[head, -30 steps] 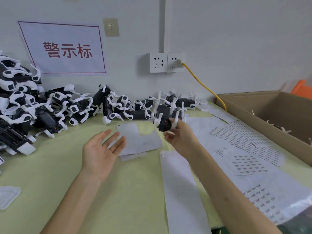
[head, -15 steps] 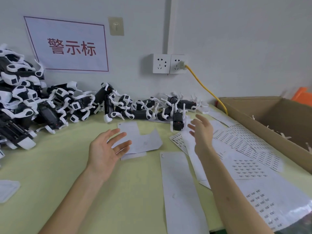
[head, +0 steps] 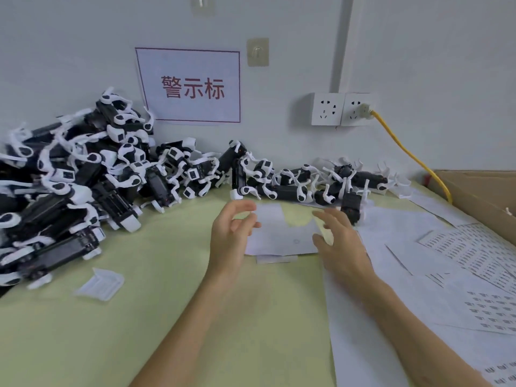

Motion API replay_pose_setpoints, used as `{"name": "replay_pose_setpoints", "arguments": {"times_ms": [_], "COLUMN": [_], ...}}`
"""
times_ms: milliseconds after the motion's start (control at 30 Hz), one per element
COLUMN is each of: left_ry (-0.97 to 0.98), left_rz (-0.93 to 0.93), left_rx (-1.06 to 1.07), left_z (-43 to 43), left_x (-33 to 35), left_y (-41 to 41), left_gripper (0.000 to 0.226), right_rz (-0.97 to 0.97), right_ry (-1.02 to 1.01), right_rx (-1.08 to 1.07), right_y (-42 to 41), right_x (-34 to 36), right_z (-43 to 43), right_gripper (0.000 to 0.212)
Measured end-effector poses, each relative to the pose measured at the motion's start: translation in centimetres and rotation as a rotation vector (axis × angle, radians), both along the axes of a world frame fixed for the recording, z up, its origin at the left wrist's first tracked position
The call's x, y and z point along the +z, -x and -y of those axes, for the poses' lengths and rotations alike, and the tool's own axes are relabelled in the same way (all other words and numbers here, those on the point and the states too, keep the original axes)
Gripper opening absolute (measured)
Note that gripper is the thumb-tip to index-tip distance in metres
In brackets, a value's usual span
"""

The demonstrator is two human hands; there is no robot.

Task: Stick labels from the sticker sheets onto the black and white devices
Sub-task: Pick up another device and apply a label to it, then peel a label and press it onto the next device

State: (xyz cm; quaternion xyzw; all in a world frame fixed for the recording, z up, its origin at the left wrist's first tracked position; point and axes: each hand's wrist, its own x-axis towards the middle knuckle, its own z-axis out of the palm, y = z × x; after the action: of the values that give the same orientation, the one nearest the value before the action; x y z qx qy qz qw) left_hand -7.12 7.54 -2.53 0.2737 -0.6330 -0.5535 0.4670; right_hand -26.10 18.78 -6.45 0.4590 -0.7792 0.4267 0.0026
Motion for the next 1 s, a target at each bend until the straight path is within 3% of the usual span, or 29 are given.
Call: {"name": "replay_pose_setpoints", "arguments": {"times_ms": [200,333,400,467,533,600,700,833,1000], "left_ry": [0.137,0.496,0.669,0.696,0.591,0.493,0.555,0.722,0.807], "left_rz": [0.257,0.843,0.996,1.062,1.155,1.301,1.528,1.357,1.255], "left_rx": [0.19,0.651,0.798,0.88,0.833,0.631,0.437,0.505,0.45], "left_z": [4.9,9.2,12.1,15.9,19.6,22.4,24.9,25.2,23.4], "left_x": [0.4,1.3,2.9,5.0,7.2,8.3,8.1,7.3,6.0], "left_y": [-0.8,-3.5,-5.8,-8.3,-10.6,-12.2,-13.6,-13.8,-13.8], "left_gripper": [0.024,0.053,0.069,0.085,0.103,0.112,0.104,0.071,0.065], "right_rz": [-0.246,-0.259,-0.259,-0.255,-0.254,-0.245,-0.222,-0.209,-0.186], "right_ry": [-0.316,-0.347,-0.339,-0.335,-0.338,-0.348,-0.351,-0.346,-0.338], "right_rx": [0.194,0.191,0.194,0.197,0.19,0.187,0.201,0.199,0.211], "right_y": [-1.4,-1.2,-1.4,-1.4,-1.3,-1.2,-1.0,-0.9,-1.1], "right_x": [-0.7,-1.2,-1.2,-1.3,-1.5,-1.5,-1.4,-1.1,-0.8], "right_z": [0.8,1.0,1.2,1.3,1.2,1.0,1.1,1.3,1.1], "right_gripper": [0.035,0.035,0.034,0.034,0.035,0.035,0.034,0.033,0.032]}}
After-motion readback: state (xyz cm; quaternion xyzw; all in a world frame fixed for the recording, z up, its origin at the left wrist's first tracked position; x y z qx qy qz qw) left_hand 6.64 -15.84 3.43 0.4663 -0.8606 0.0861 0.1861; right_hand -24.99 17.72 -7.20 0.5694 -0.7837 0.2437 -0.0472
